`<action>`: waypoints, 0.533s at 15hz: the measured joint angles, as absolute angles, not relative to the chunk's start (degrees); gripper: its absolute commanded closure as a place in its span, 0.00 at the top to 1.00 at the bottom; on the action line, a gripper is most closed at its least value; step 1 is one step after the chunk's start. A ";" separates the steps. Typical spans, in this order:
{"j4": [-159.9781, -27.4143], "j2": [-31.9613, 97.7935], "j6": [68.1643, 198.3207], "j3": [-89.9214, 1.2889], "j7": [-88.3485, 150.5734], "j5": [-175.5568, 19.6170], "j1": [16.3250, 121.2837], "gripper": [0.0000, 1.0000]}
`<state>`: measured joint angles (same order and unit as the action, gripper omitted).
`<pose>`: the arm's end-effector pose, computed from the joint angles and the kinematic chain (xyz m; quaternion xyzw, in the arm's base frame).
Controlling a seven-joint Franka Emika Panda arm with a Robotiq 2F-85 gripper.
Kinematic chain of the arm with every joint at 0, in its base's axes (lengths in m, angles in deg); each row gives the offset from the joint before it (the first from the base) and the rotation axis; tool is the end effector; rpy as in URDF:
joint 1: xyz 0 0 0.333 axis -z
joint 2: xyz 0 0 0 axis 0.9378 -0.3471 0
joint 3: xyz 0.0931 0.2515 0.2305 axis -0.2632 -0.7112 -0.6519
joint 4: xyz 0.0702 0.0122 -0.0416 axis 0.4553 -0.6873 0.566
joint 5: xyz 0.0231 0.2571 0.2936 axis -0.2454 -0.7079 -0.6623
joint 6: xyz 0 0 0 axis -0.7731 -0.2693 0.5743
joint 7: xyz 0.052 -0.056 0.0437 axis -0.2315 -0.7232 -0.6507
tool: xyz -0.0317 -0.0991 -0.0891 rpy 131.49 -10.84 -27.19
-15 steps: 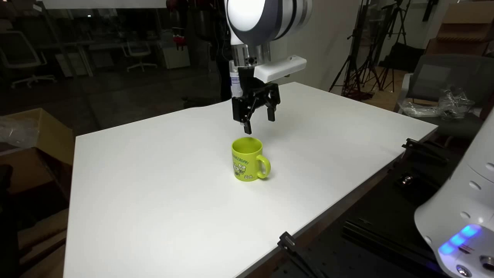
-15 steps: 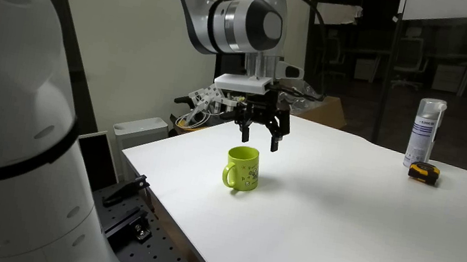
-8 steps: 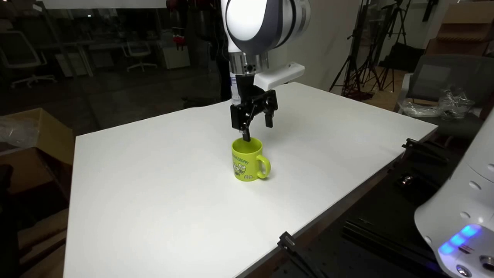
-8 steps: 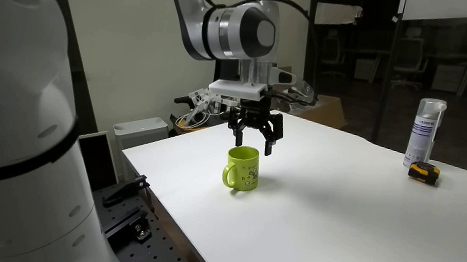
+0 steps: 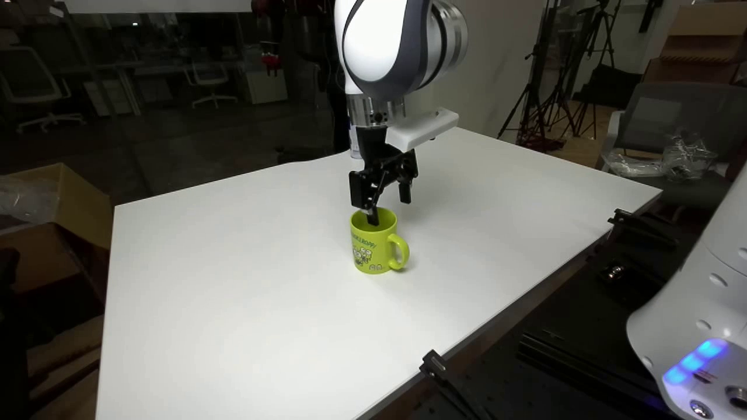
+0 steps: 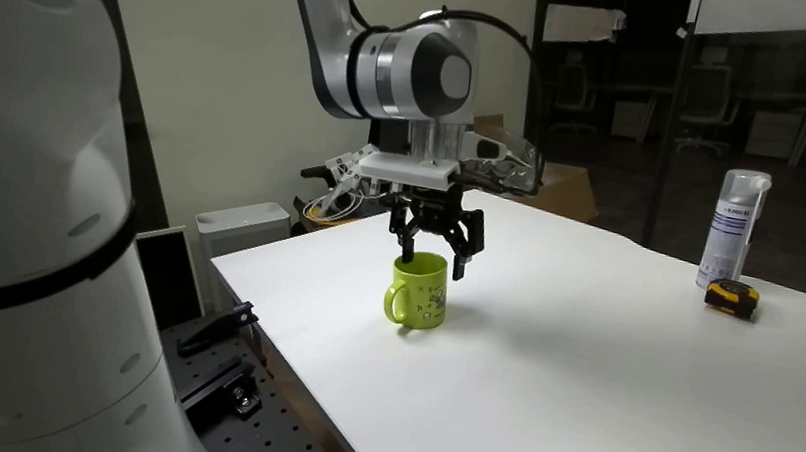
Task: Slide the mug forward towards the right
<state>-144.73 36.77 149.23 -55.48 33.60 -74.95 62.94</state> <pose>0.4481 0.1146 0.2005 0.9933 0.1053 -0.0438 0.0180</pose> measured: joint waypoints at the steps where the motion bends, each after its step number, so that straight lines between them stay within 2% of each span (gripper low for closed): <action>1: -144.73 36.44 149.65 -55.25 33.54 -74.82 62.80 0.74; 8: -144.71 34.95 151.34 -53.66 33.54 -73.03 61.94 0.25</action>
<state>-144.71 34.95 151.34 -53.66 33.54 -73.03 61.94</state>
